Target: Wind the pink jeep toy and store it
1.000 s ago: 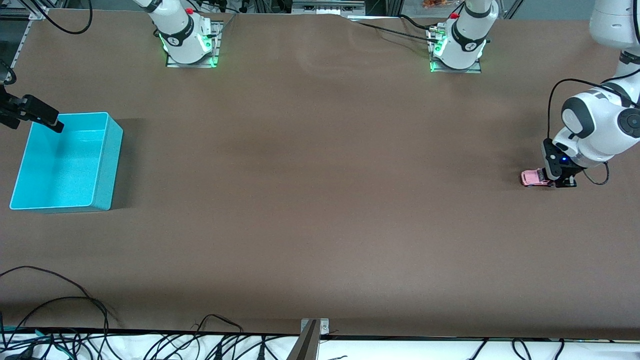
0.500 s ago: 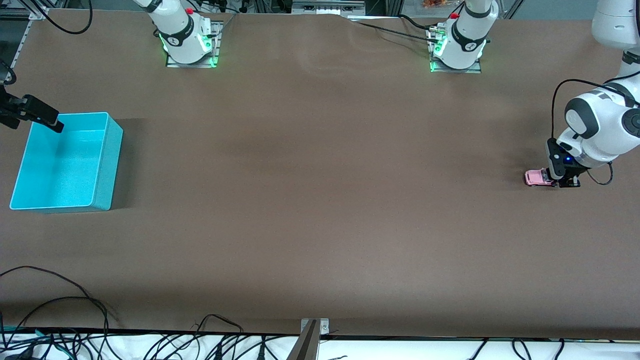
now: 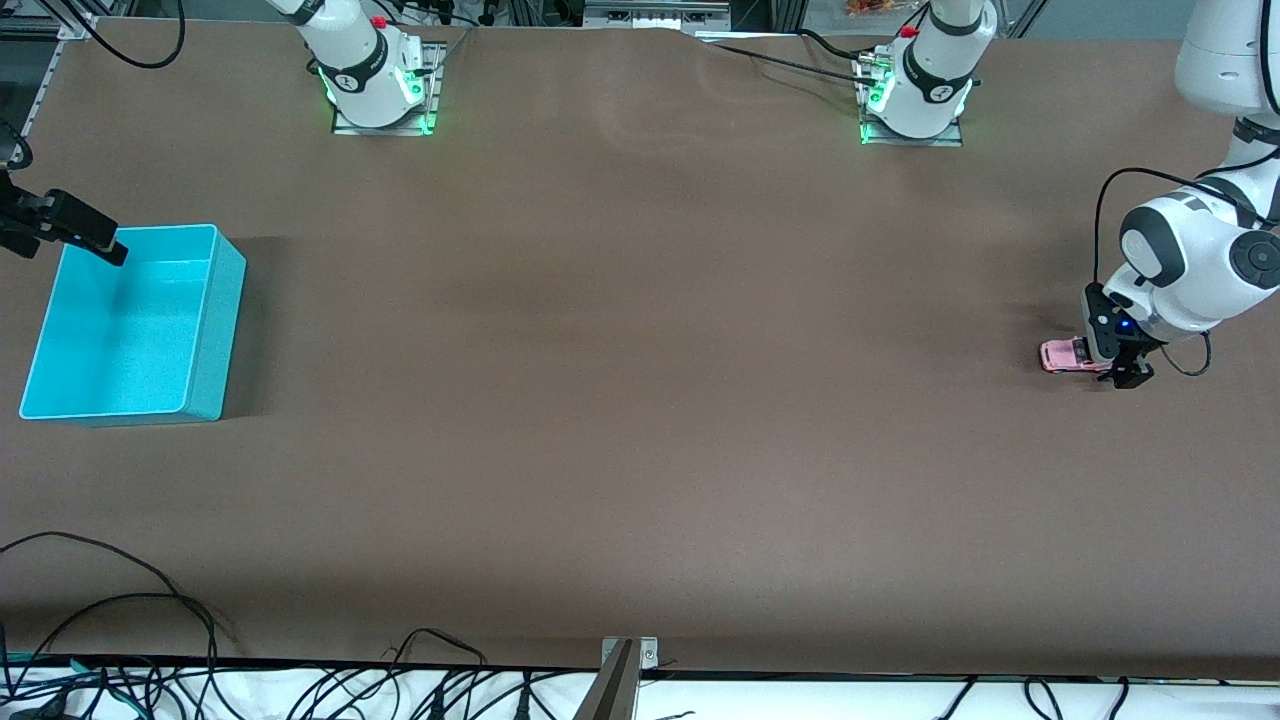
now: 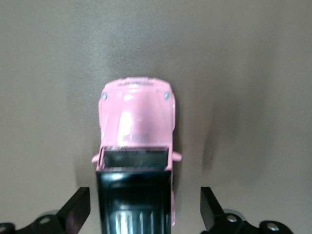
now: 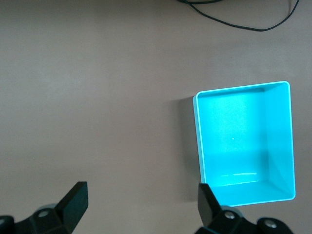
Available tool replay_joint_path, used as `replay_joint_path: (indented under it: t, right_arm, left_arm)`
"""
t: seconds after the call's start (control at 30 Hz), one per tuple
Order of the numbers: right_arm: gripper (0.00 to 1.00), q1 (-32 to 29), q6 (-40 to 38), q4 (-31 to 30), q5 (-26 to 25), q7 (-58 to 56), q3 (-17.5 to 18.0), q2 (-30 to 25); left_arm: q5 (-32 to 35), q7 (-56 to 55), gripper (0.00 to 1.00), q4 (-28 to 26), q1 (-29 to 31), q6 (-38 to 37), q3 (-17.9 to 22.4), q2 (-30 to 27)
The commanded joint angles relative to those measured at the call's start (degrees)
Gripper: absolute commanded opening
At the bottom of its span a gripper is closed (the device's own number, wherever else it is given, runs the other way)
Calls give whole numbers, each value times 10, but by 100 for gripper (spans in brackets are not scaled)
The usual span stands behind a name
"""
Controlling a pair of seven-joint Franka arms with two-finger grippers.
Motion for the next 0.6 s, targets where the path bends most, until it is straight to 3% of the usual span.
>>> replay_joint_path:
  t: [0.0, 0.57]
  right_arm:
    - [100, -2, -2, 15, 7, -3, -1, 7]
    - [100, -2, -2, 15, 7, -3, -1, 6]
  left_arm:
    - [-19, 17, 100, 15, -2, -19, 1, -3]
    - [-20, 12, 100, 28, -2, -44, -2, -30]
